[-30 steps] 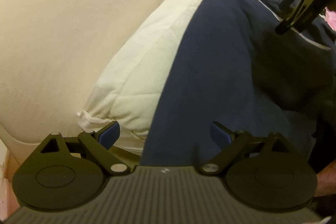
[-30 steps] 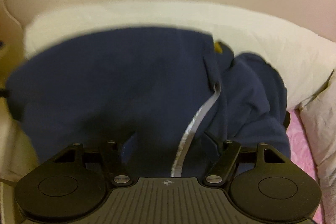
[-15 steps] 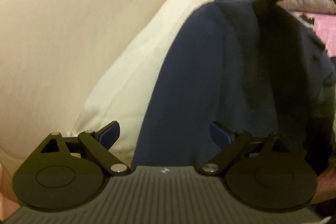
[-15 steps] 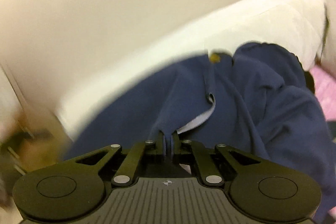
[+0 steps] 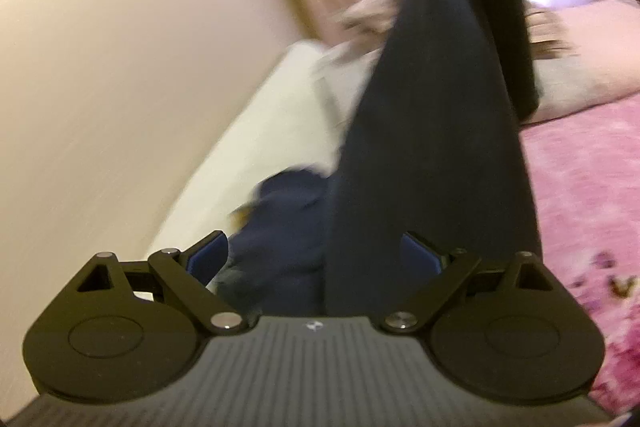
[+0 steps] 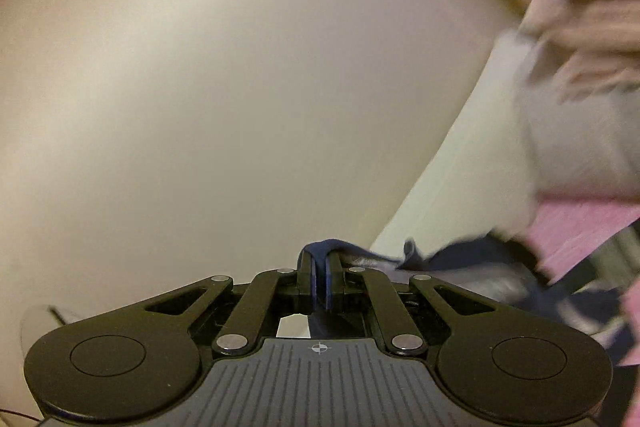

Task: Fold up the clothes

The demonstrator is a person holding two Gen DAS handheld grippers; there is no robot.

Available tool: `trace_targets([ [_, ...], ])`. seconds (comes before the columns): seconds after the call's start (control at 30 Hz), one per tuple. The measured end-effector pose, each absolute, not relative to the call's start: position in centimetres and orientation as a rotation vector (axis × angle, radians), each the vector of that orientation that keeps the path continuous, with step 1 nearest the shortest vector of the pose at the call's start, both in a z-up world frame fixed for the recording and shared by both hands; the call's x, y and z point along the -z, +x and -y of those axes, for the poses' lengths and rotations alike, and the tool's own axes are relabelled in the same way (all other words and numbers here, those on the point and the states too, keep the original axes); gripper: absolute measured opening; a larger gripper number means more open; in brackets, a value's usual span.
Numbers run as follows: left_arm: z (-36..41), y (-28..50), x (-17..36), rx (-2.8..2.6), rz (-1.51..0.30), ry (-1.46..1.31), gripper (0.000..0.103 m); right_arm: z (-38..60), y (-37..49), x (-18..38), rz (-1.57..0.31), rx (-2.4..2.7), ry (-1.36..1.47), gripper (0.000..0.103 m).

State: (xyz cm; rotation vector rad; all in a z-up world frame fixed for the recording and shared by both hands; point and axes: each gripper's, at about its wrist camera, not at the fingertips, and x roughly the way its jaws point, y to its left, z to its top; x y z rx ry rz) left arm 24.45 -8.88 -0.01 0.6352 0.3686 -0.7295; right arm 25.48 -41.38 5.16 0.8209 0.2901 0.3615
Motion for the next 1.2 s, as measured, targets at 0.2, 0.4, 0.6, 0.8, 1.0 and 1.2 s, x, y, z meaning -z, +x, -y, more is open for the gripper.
trace_targets([
  [0.2, 19.4, 12.5, 0.4, 0.933, -0.327, 0.630, 0.092, 54.2, 9.6, -9.4, -0.104, -0.166, 0.810, 0.002],
  [0.4, 29.1, 0.9, 1.0, 1.161, -0.336, 0.607, 0.092, 64.3, -7.6, -13.8, -0.022, 0.085, 0.671, 0.002],
  [0.6, 36.2, -7.2, 0.9, 1.379, -0.301, 0.632, 0.092, 68.6, -16.4, -18.5, -0.074, 0.368, 0.362, 0.003],
  [0.8, 39.8, -10.0, 1.1, 1.462, -0.280, 0.661, 0.092, 69.4, -11.0, -15.0, -0.265, 0.487, 0.266, 0.003],
  [1.0, 39.1, -8.2, 4.0, 1.434, -0.363, 0.729, 0.092, 72.0, -2.3, -8.7, -0.284, 0.458, 0.275, 0.000],
  [1.2, 38.2, -4.7, 9.0, 1.420, -0.504, 0.758, 0.092, 76.2, -0.6, 0.0, -0.448, 0.520, 0.445, 0.000],
])
